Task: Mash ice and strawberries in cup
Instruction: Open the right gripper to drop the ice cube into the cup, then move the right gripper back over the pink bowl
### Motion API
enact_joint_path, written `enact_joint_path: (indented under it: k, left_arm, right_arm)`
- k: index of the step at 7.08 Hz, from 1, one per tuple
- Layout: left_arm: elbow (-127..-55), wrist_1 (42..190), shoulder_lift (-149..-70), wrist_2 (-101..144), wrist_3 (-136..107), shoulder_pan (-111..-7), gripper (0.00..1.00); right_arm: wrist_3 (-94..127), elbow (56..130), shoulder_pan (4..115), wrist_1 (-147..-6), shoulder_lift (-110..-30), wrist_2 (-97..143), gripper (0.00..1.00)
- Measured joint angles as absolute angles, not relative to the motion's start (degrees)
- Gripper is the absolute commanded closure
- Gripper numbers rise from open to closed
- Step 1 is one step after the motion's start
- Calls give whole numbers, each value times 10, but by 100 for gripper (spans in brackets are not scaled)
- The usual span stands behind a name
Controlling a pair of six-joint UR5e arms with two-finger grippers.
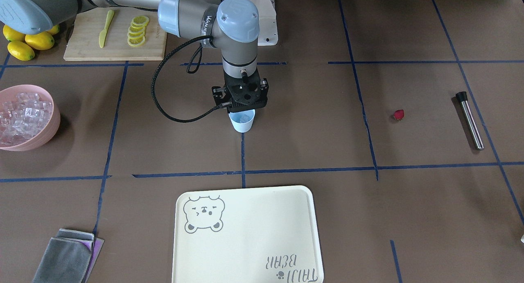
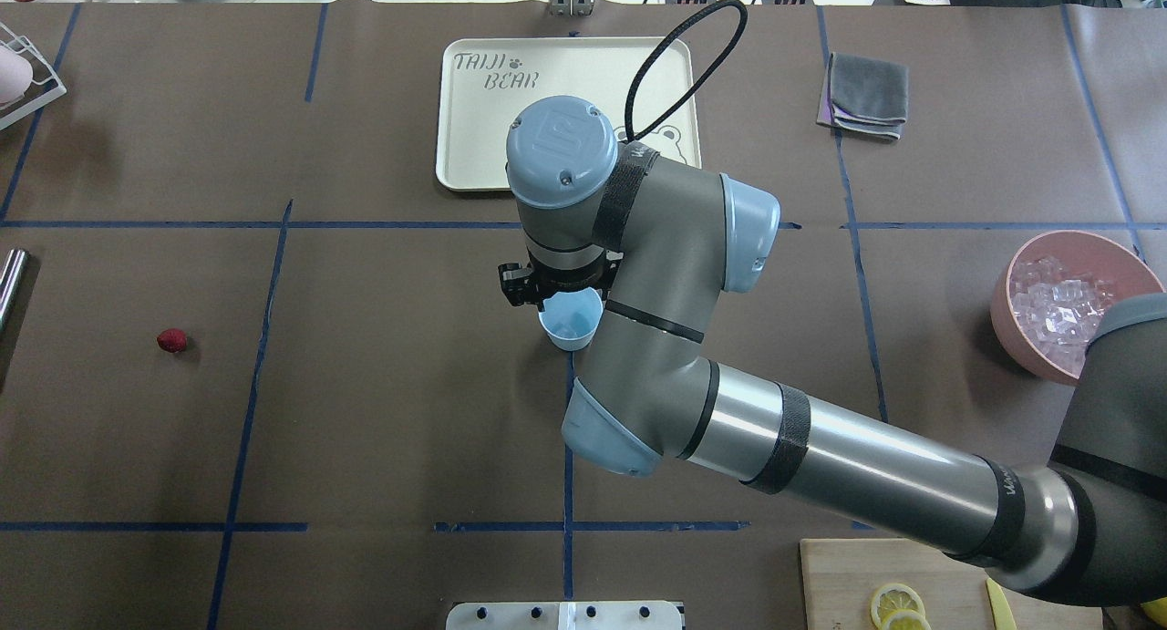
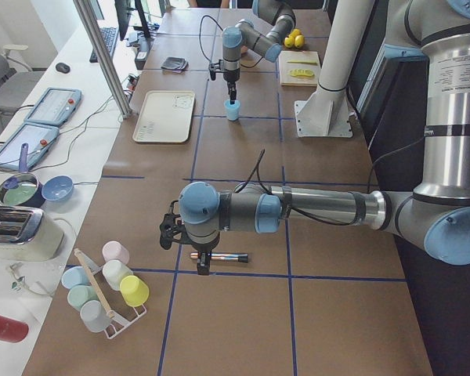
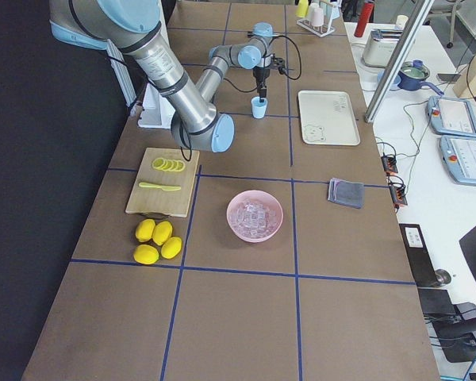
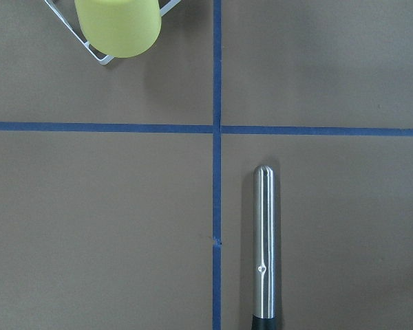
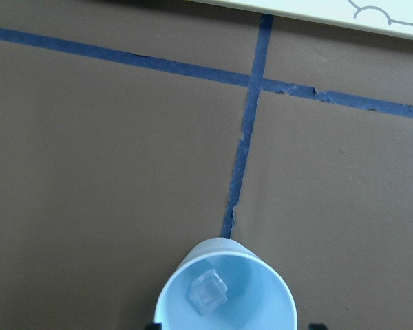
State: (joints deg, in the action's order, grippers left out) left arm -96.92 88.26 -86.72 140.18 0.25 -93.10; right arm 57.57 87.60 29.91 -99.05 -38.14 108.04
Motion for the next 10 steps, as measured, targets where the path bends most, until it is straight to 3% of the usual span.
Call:
enact_joint_path:
  k: [4,6,8,10]
  left_arm:
    - [-969,883,-868,1402,-1,-931,0]
    - [-970,883,-868,1402,-1,-931,0]
    - [-972,883,-868,1403,-1,-932,0]
    - [-980,883,-867,1403,-6,-932,0]
  right_arm:
    - [582,881,304,-991,-376,1082,0]
    - [595,918,327,-1030,-366,1086,0]
    - [590,1056,382,-1120,-427,1103,0]
    - [503,1190,475,-1137,-571,1164,0]
